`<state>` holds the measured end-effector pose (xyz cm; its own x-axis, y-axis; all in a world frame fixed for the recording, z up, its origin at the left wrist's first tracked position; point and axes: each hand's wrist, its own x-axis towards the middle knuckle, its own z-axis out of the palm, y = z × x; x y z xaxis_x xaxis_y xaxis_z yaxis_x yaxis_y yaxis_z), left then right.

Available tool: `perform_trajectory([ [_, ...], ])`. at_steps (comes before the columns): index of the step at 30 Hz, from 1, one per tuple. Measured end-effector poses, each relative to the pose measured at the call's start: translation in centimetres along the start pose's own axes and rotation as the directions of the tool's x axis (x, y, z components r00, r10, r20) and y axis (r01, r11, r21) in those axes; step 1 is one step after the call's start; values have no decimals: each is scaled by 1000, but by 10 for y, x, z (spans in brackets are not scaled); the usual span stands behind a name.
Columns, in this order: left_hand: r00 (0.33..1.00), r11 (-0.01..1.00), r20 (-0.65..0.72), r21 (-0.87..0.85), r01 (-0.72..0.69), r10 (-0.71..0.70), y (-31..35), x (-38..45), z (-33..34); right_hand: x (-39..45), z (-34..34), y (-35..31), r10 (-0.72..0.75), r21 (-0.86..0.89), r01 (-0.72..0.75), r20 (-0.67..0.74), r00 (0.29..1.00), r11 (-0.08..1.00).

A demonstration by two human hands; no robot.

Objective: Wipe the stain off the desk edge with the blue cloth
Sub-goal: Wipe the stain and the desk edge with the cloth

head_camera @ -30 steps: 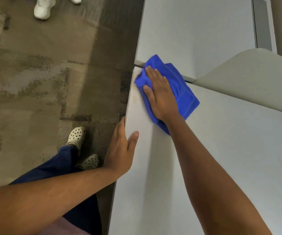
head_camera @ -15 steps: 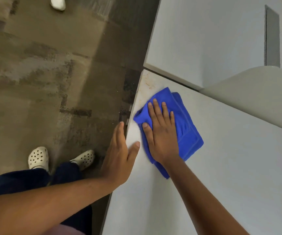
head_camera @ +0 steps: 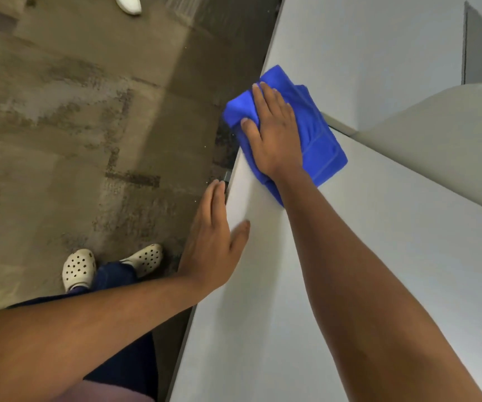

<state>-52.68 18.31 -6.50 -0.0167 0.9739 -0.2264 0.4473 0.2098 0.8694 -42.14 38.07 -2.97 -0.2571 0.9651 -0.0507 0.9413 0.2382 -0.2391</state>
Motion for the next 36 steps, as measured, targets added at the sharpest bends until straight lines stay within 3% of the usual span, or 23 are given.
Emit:
perform_trajectory([
  [2,978,972,-11,106,-208,210,-3,-16,-5,-26,1,-6,-12,58,12,14,1000,998],
  [3,936,925,40,144,-353,351,-7,-27,-7,-44,3,-9,-35,84,32,27,999,996],
  [5,791,788,210,121,-604,574,-15,-48,-10,-86,7,-10,-106,113,98,71,992,989],
  [7,695,716,302,55,-696,653,-19,-54,-13,-122,10,-3,-207,103,195,122,971,975],
  [13,719,751,373,83,-655,586,-16,-50,-18,-97,-2,28,-397,3,406,214,892,914],
  [16,721,754,366,75,-653,588,-17,-49,-16,-59,-3,34,-391,-40,404,179,903,914],
  [22,709,734,352,84,-674,611,-18,-48,-14,16,-5,26,-208,-9,208,-6,978,978],
  [27,724,720,322,156,-676,610,-16,-50,-14,19,-9,32,-128,107,131,-34,991,986],
  [29,735,727,325,172,-664,594,-16,-51,-14,10,-13,45,-26,123,32,-49,998,992],
  [33,752,753,339,159,-638,566,-15,-52,-15,-5,-21,67,232,1,-234,-127,964,972],
  [36,760,764,334,152,-627,557,-15,-52,-18,11,-16,49,373,-129,-397,-173,911,909],
])
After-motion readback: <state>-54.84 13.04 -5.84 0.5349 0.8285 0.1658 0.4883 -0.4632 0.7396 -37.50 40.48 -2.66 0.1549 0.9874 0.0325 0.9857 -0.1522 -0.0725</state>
